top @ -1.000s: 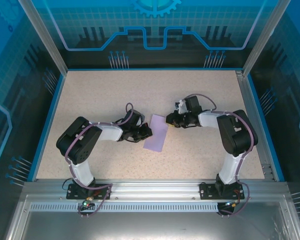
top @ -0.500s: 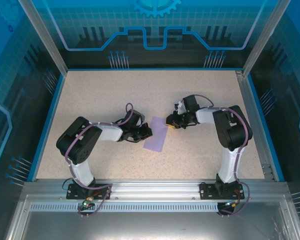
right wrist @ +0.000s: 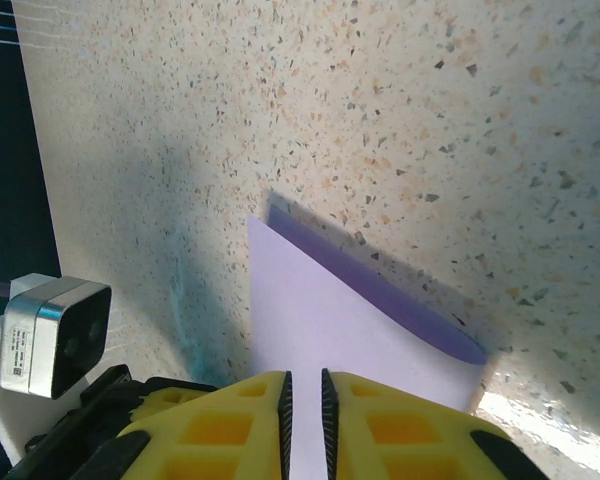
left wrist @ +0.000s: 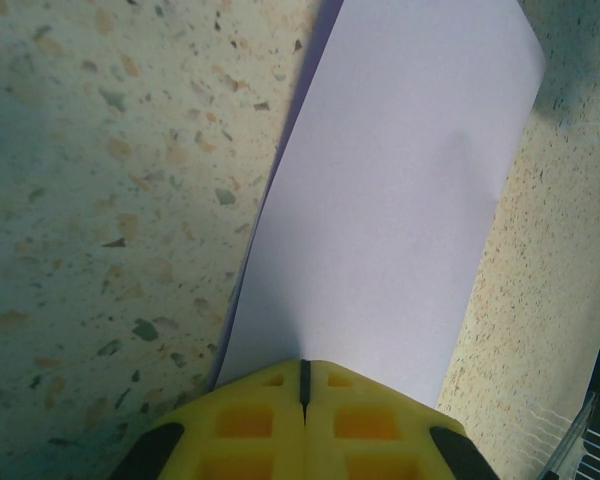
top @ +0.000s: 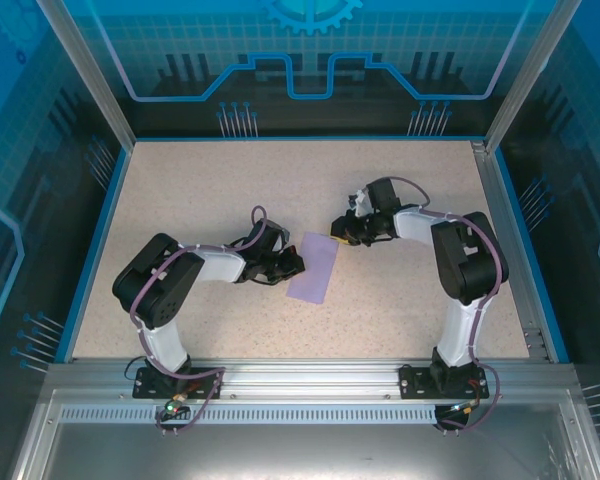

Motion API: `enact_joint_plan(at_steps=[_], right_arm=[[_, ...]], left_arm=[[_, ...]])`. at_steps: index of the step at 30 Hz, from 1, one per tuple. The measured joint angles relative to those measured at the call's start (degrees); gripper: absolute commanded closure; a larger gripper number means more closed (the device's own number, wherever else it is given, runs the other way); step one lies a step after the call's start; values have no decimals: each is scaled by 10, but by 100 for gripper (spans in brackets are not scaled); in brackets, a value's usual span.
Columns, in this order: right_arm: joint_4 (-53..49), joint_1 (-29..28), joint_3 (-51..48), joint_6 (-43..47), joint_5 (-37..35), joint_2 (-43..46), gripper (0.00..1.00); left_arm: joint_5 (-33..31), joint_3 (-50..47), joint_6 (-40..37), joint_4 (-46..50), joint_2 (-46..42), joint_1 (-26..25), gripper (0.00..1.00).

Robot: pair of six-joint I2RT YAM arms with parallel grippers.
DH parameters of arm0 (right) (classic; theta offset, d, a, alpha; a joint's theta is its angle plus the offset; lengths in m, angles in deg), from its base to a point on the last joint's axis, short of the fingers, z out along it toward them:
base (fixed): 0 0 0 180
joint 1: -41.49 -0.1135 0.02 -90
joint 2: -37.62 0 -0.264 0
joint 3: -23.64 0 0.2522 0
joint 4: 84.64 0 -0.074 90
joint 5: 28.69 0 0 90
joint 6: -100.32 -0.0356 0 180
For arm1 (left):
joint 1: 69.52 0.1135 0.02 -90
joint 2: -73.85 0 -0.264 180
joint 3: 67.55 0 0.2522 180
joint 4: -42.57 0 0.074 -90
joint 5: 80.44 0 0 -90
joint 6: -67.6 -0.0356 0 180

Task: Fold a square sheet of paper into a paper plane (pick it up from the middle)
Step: Fold the square sheet of paper in half at the center of the table.

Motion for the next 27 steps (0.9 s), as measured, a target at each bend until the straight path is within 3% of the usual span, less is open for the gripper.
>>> enact_joint_plan(at_steps=[7, 27], right_arm=[[1, 1, 0, -2, -12, -44, 83], [-15, 7, 4, -17, -6, -36, 81]], left_arm=[[0, 0, 0, 1, 0, 0, 100], [2, -4, 0, -3, -2, 0, 100]])
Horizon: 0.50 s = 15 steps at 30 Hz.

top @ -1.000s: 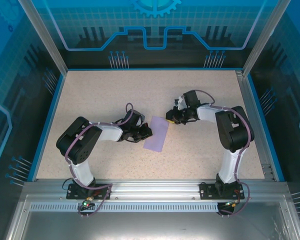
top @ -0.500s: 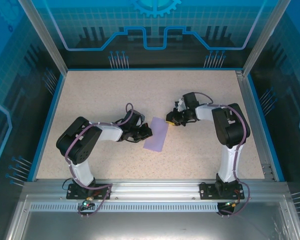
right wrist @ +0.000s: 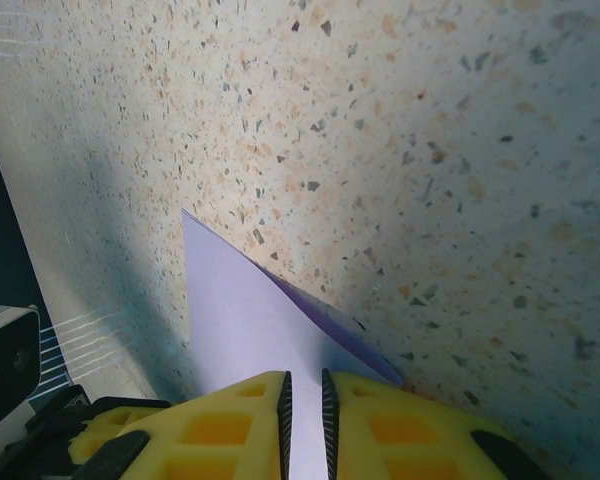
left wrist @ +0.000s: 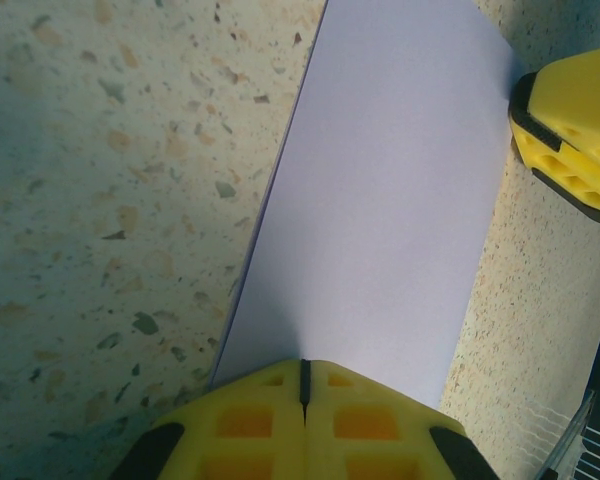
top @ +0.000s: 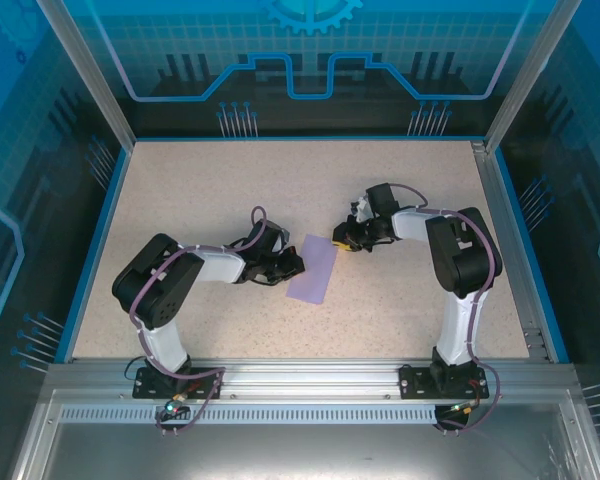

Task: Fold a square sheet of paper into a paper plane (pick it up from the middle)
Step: Fold the square sheet of paper in half at the center of the table.

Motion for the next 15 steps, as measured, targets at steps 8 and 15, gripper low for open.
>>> enact_joint_plan(at_steps=[8, 15], right_arm=[[-26, 2, 17, -2, -9, -14, 81], [-35, 3, 11, -2, -15, 7, 79]], left_arm=[[0, -3, 0, -5, -1, 0, 100], [0, -4, 0, -5, -1, 0, 100]])
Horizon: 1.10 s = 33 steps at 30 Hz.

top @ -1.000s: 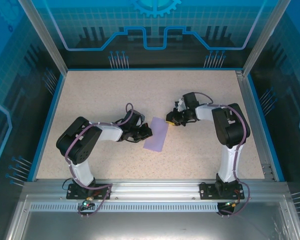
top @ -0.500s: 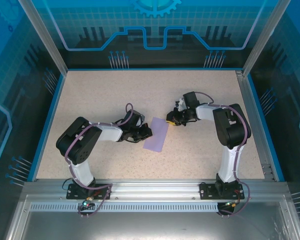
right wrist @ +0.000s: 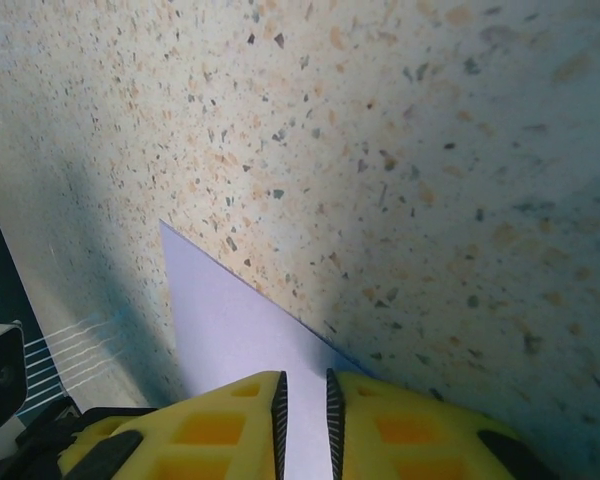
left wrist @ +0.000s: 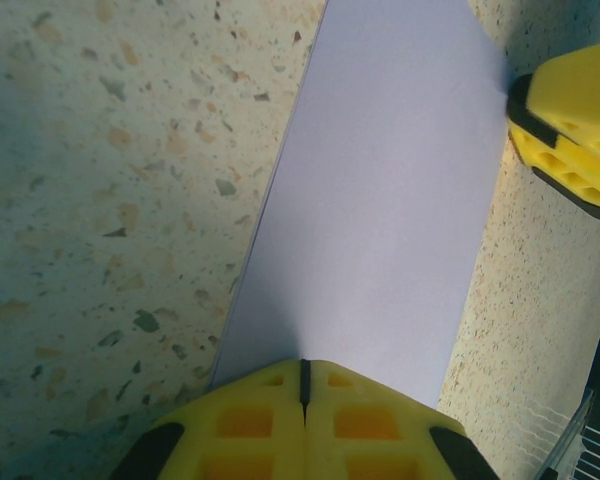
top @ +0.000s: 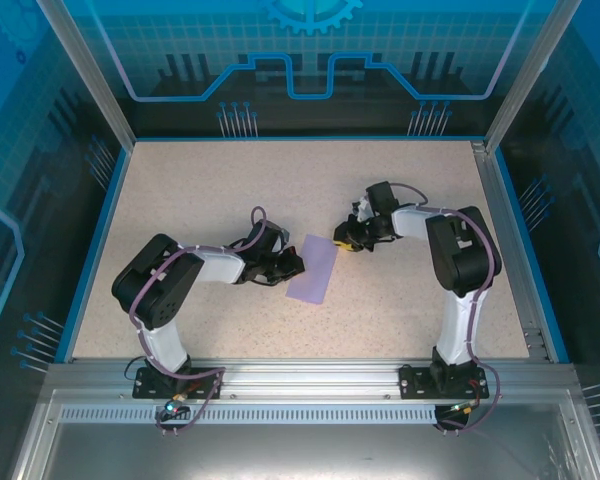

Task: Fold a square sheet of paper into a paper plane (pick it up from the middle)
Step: Fold the square sheet of paper in half at the center of the table.

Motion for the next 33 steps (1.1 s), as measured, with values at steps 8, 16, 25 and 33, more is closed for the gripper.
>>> enact_joint_plan(at_steps=[8, 16, 25, 33], right_arm=[[7, 0, -60, 2, -9, 163, 75], [45, -38, -139, -16, -21, 245, 74], [72, -93, -226, -51, -46, 264, 74], [92, -122, -231, -66, -55, 271, 74]], left_arm=[[0, 0, 0, 7, -3, -1, 100], [0, 0, 0, 8, -3, -1, 100], [0, -1, 0, 6, -3, -1, 100], [0, -2, 0, 5, -3, -1, 100]])
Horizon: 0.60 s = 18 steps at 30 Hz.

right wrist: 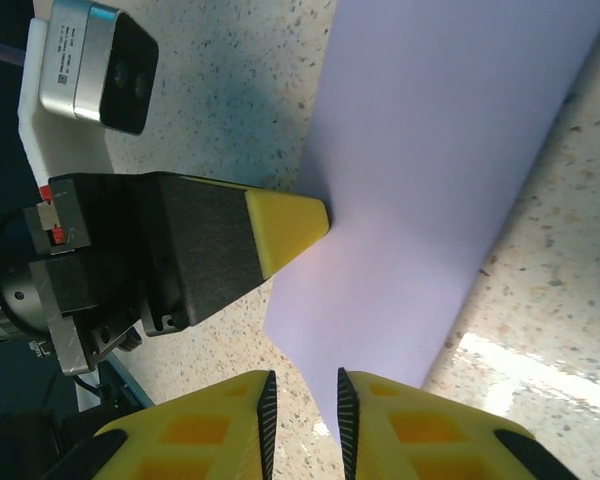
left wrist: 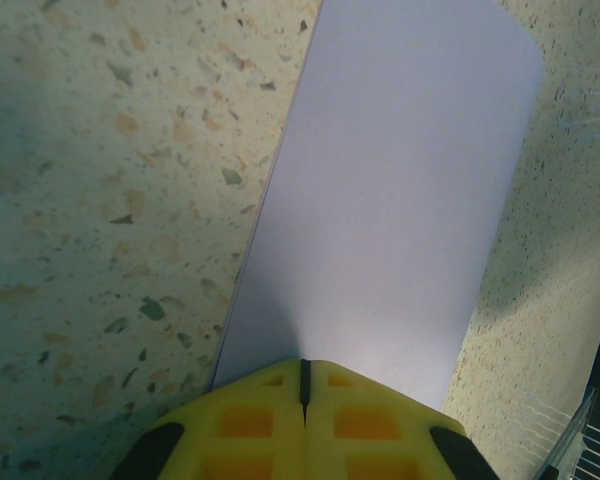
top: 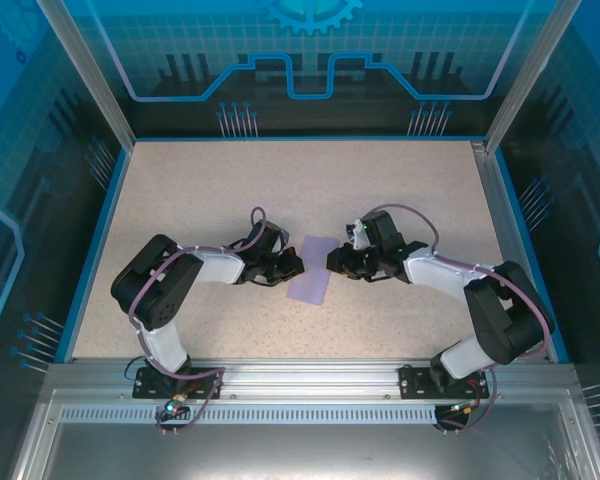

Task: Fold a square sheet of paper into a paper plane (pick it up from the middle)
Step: Fold the square sheet of paper in half at the center of the table.

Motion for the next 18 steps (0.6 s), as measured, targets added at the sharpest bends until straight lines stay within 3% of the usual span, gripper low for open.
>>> enact_joint_plan(at_steps=[18], right_arm=[[78, -96, -62, -53, -3, -63, 77]], left_arm=[[0, 0, 0, 0, 0, 0, 100]])
